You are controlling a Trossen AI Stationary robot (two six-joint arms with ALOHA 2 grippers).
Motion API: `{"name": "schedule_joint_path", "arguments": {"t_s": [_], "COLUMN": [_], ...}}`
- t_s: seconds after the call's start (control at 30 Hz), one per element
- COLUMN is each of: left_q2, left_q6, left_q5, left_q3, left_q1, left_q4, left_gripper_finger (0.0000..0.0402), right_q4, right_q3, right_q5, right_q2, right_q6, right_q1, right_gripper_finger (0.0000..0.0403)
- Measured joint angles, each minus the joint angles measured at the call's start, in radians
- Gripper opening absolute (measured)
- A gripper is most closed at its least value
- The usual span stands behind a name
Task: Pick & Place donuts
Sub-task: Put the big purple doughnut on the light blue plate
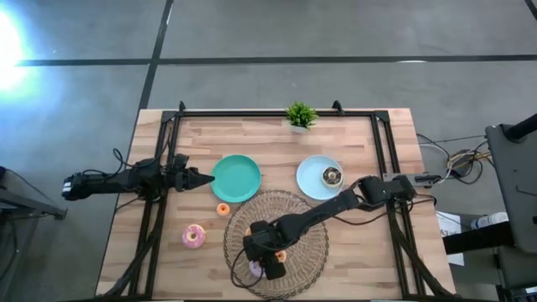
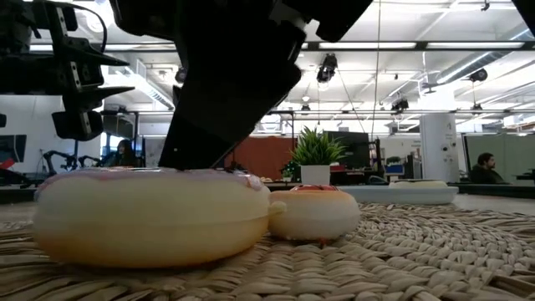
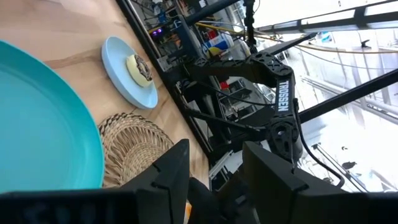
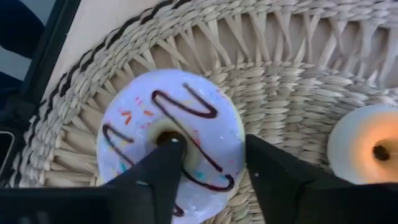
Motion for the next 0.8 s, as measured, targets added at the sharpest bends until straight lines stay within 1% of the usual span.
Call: {"name": "schedule_joint_path", "arguments": {"t_s": [0.13,0.2,0.27,0.33,0.4,0.5,0.6,0.8], "left_q2": [0.000,0.000,0.000,0.000,0.000,0.000,0.000,0.001], "left_q6": [0.002,0.002,0.002,0.002,0.002,0.003,0.004,0.022], "left_q5": [0.000,0.000,0.000,0.000,-0.001,-0.001,-0.001,-0.016], "left_q3": [0.000,0.000,0.000,0.000,0.000,0.000,0.000,0.000], "left_q1": [0.000,0.000,0.000,0.000,0.000,0.000,0.000,0.000], "left_q4": [0.000,0.000,0.000,0.000,0.000,0.002,0.003,0.003], "left_gripper_finger": [0.0124,0.0124,0.0124,0.0124,0.0124,0.0124,0.0124,0.0124], "right_q4": [-0.020,-0.053,-0.110,-0.162,-0.217,-0.325,-0.407,-0.364], "right_q3": [0.007,0.015,0.026,0.027,0.019,-0.019,-0.142,-0.497], "right_q5": [0.010,0.041,0.098,0.197,0.286,0.323,0.371,0.349], "right_q2": [-0.004,-0.012,-0.039,-0.085,-0.150,-0.258,-0.375,-0.660], "right_q6": [-0.007,-0.013,-0.024,-0.038,-0.037,0.030,0.138,0.408], "right_q1": [-0.002,-0.005,-0.007,-0.011,-0.023,-0.073,-0.145,-0.356], "right_gripper_finger": [0.0079,0.0049,0.0025,0.0016,0.0018,0.0022,0.0022,0.0022]}}
